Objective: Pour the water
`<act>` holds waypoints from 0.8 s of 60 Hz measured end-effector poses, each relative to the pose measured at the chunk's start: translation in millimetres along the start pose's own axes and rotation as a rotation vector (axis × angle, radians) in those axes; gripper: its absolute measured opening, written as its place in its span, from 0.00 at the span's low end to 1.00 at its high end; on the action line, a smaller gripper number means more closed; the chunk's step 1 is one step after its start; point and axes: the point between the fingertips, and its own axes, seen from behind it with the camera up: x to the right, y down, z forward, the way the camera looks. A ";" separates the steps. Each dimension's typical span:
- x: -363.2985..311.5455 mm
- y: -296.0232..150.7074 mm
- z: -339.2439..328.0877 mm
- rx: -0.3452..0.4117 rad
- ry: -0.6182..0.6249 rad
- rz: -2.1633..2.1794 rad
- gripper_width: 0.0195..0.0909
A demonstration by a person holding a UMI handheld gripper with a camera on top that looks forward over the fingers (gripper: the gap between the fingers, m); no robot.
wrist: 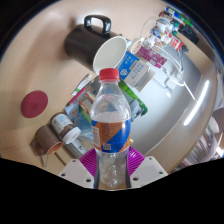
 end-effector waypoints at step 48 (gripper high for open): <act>-50.5 0.4 -15.5 0.045 -0.257 2.125 0.23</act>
